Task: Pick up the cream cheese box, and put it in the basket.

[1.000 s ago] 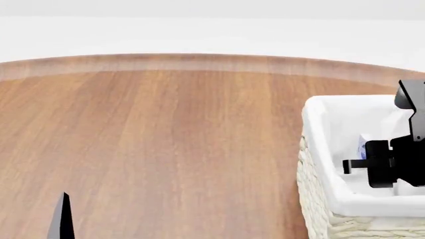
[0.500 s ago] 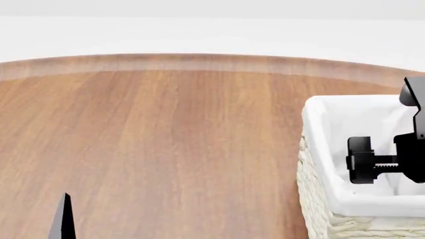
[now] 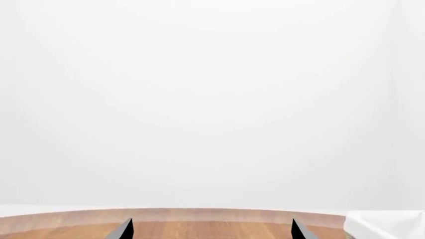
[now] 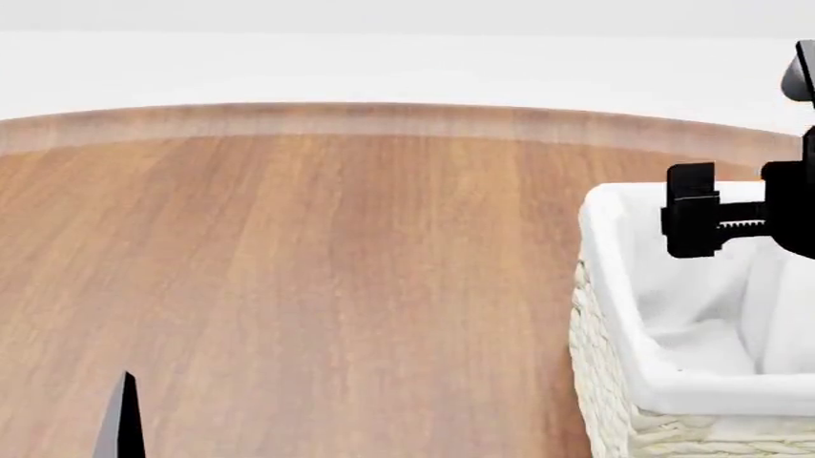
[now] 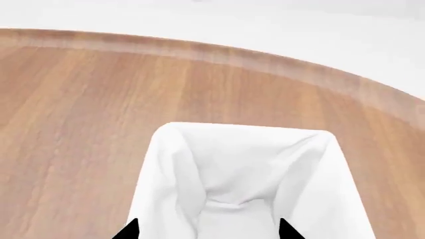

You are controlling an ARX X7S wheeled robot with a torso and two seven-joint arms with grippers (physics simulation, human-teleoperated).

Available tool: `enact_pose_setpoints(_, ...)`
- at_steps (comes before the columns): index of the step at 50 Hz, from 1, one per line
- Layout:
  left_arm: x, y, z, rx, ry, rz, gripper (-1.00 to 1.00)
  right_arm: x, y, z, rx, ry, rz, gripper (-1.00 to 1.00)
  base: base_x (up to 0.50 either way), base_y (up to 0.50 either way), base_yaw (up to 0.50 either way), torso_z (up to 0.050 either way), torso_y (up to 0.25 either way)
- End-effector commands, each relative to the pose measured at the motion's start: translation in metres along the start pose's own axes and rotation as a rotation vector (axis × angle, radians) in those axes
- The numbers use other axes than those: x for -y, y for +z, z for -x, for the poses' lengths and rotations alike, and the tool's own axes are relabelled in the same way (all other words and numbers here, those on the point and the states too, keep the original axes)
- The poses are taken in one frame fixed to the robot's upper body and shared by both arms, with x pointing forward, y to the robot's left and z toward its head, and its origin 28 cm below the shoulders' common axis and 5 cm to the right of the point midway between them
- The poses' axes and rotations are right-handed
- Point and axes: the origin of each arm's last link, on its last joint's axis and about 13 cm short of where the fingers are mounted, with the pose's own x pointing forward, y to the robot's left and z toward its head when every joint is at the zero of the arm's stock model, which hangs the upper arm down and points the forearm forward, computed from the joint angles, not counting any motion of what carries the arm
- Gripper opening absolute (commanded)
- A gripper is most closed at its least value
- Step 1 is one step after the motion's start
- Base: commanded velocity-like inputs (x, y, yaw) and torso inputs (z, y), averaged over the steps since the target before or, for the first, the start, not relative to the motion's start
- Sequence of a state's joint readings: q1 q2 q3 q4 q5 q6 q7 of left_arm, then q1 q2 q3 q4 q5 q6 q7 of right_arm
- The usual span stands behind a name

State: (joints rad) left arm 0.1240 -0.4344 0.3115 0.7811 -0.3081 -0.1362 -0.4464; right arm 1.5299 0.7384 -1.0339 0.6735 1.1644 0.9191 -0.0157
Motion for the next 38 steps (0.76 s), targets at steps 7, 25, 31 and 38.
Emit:
enact_pose_setpoints(7,-0.002,0.0,-0.002,0.002,0.009,-0.004,1.0,-0.04,-0.011,0.018,0.369,-0.038,0.026,1.0,0.0,0.0,0.0,0.0,0.0)
enact_pose_setpoints(25,-0.002,-0.009,-0.003,-0.01,0.024,-0.01,1.0,-0.14,-0.129,0.058,0.747,0.038,-0.021,1.0,0.0,0.0,0.0,0.0,0.0)
enact_pose_setpoints(31,0.001,-0.009,0.001,-0.01,0.011,-0.012,1.0,-0.163,-0.158,0.066,0.77,0.083,0.01,1.0,0.0,0.0,0.0,0.0,0.0)
enact_pose_setpoints(38,0.0,-0.011,-0.001,-0.013,0.016,-0.011,1.0,-0.176,-0.174,0.066,0.809,0.046,0.083,1.0,0.0,0.0,0.0,0.0,0.0)
